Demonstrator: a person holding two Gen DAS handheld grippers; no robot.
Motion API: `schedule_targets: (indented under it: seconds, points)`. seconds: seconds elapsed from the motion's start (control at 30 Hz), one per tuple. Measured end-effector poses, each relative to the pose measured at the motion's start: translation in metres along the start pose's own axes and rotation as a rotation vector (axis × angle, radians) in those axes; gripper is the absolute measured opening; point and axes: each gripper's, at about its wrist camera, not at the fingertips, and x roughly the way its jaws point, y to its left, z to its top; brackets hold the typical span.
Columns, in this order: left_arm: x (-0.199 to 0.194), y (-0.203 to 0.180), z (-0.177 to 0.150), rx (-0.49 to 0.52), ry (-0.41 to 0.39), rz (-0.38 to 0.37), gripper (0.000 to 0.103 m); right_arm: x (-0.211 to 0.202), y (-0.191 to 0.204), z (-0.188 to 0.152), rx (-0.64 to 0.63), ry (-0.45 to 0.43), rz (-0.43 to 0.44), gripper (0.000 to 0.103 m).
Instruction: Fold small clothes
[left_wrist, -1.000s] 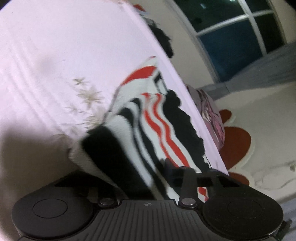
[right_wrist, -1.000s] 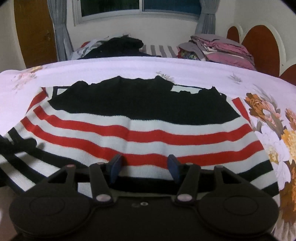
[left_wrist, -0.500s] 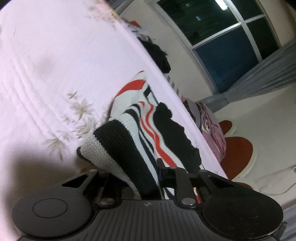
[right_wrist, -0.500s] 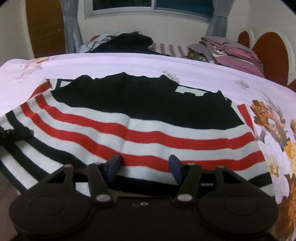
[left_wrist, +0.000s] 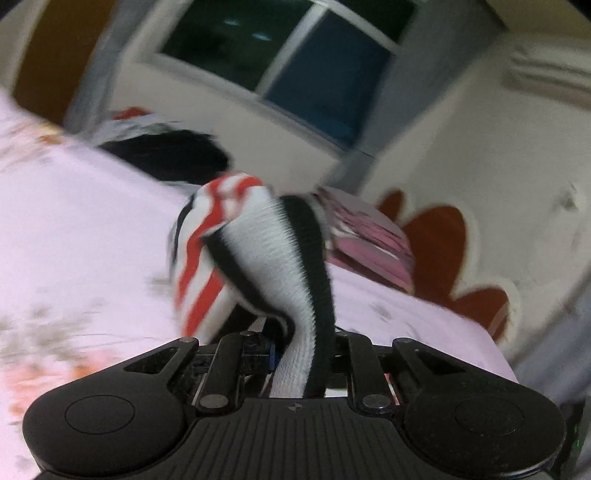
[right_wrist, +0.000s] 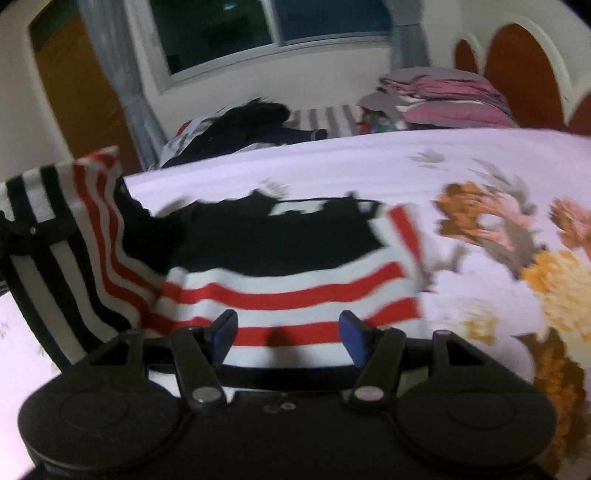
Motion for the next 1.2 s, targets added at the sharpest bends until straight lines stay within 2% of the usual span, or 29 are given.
schedule_targets:
  seconds: [0.1, 0.23, 0.3, 0.37, 0.43, 0.53, 0.6, 0.67, 0.77, 0.9, 1.03, 1.13, 1.2]
  points:
    - [0.016, -0.032, -0.014, 0.067, 0.051, -0.057, 0.017, -0.012, -0.027, -0.001, 0.041, -0.013, -0.029, 0.06]
    - [0.03, -0.066, -0.053, 0.16, 0.169, -0.114, 0.017, -0.025, -0.06, -0.004, 0.087, -0.024, -0.073, 0.06]
    - [0.039, -0.075, -0.073, 0.211, 0.228, -0.102, 0.018, -0.03, -0.073, -0.005, 0.105, -0.031, -0.093, 0.06]
    - [0.038, -0.079, -0.082, 0.258, 0.226, -0.081, 0.018, -0.036, -0.082, -0.005, 0.116, -0.04, -0.098, 0.06]
    - [0.034, -0.078, -0.084, 0.25, 0.227, -0.069, 0.019, -0.04, -0.087, -0.004, 0.127, -0.051, -0.094, 0.06]
    - [0.027, -0.081, -0.079, 0.251, 0.245, -0.079, 0.035, -0.043, -0.089, 0.0, 0.162, -0.065, -0.048, 0.06]
    - [0.029, -0.093, -0.082, 0.26, 0.258, -0.099, 0.056, -0.044, -0.088, 0.005, 0.196, -0.069, -0.008, 0.06]
    - [0.025, -0.099, -0.087, 0.28, 0.275, -0.112, 0.065, -0.044, -0.087, 0.01, 0.237, -0.066, 0.05, 0.06]
    - [0.017, -0.104, -0.094, 0.291, 0.288, -0.131, 0.066, -0.037, -0.078, 0.016, 0.262, -0.015, 0.127, 0.064]
    - [0.0, -0.096, -0.093, 0.276, 0.301, -0.125, 0.066, -0.019, -0.065, 0.014, 0.249, 0.075, 0.164, 0.066]
    - [-0.011, -0.09, -0.086, 0.305, 0.299, -0.052, 0.066, -0.003, -0.065, 0.007, 0.29, 0.135, 0.142, 0.066]
    - [-0.02, -0.085, -0.079, 0.328, 0.29, -0.005, 0.066, 0.004, -0.062, 0.004, 0.291, 0.144, 0.128, 0.065]
    - [-0.024, -0.079, -0.074, 0.337, 0.285, 0.029, 0.066, 0.006, -0.057, 0.005, 0.277, 0.147, 0.132, 0.057]
